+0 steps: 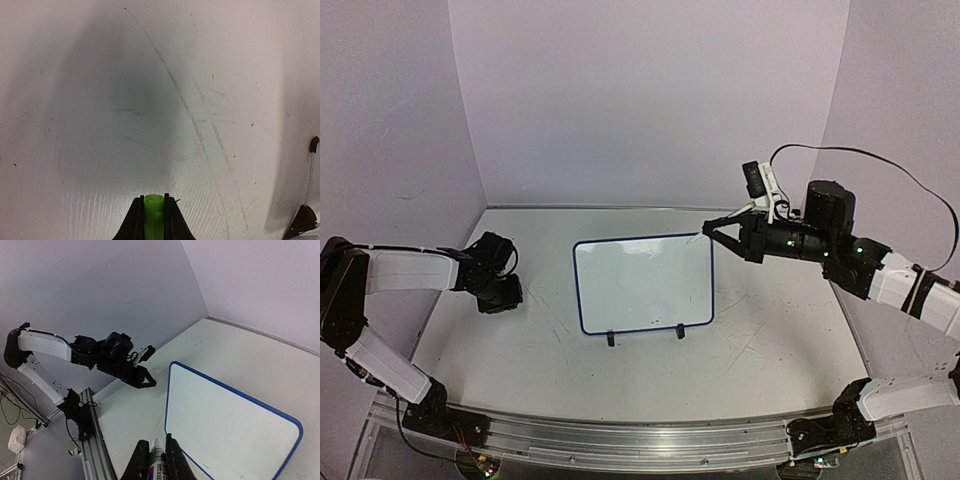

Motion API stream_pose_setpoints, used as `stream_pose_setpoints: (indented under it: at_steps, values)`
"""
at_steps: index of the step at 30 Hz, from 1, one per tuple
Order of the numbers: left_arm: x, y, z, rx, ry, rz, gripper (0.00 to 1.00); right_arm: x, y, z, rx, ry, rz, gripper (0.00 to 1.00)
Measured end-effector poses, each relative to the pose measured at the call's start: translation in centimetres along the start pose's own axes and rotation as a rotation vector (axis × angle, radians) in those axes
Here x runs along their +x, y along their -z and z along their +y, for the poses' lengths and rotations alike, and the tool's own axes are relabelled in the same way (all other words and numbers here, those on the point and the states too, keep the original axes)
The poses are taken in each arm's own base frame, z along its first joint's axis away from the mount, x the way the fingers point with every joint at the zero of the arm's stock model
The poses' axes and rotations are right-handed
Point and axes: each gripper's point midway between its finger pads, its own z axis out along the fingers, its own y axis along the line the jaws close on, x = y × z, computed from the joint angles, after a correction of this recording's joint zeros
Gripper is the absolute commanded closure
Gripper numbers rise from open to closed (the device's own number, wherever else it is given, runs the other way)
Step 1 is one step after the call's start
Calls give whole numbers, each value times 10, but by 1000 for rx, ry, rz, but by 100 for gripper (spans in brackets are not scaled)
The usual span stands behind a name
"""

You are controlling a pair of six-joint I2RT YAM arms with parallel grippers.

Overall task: Write a sentence on the whiteboard
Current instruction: Put down the pen cap at the corner of the board.

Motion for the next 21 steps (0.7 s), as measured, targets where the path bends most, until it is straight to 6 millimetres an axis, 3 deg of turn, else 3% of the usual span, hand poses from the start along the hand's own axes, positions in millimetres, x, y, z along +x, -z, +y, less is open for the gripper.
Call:
stream_pose_setpoints:
  at_steps: [5,12,17,21]
  values:
    - [2,-2,-1,4,-8,7,100,15,-12,25,-218,-81,60,100]
    - [2,3,-3,37,-13,-9,100,12,2,68,-476,-120,100,100]
    - [2,1,-5,44,-28,-8,100,11,8,78,-539,-131,117,100]
    - [8,-9,-2,23,-34,18,99,13,4,76,-541,-147,126,100]
